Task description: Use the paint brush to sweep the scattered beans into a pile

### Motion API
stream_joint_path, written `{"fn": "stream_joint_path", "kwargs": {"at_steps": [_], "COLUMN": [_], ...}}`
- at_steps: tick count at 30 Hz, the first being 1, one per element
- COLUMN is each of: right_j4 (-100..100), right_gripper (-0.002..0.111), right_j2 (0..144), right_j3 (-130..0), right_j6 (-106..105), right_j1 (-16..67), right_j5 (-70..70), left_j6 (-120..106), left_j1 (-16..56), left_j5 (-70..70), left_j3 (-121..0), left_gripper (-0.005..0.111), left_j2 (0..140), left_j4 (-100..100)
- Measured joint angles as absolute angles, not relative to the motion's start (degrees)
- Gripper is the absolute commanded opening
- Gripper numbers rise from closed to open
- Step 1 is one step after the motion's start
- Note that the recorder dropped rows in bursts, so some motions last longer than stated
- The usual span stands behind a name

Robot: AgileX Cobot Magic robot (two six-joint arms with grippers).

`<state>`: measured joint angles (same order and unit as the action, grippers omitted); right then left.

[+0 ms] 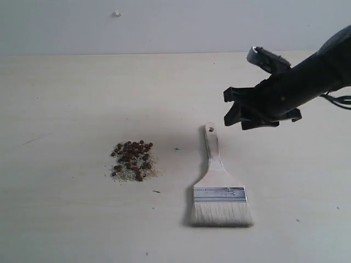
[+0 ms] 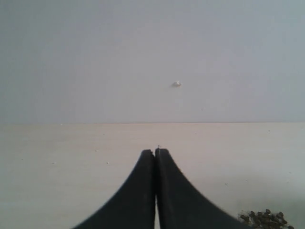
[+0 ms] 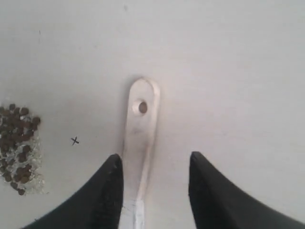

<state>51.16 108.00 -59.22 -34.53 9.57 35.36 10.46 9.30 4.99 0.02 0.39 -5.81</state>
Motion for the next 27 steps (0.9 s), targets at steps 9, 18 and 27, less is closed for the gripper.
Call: {"fn": "stream_joint_path", "kwargs": {"at_steps": [9,18,27], "right_j4": [26.0,25.6,25.7], "right_gripper": [0.000,0.000,0.000], "right_j2": [87.2,55.7,36.1], "right_j3": [-52.7,-31.7,-30.4], "right_j6": [-12.2,-9.5,-9.4], "right_j1": [9.6,9.6,9.6], "right_j5": [29.0,25.5,27.6], "left_j6": [10.5,10.5,10.5], "left_j1": [9.3,9.3,9.3], "left_j5": [5.0,5.0,5.0], "left_j3": [0.0,0.0,0.0], "left_gripper": [0.000,0.000,0.000], "left_j2": [0.4,0.4,0.4], "left_j4": [-5.8,-5.8,-5.8]}}
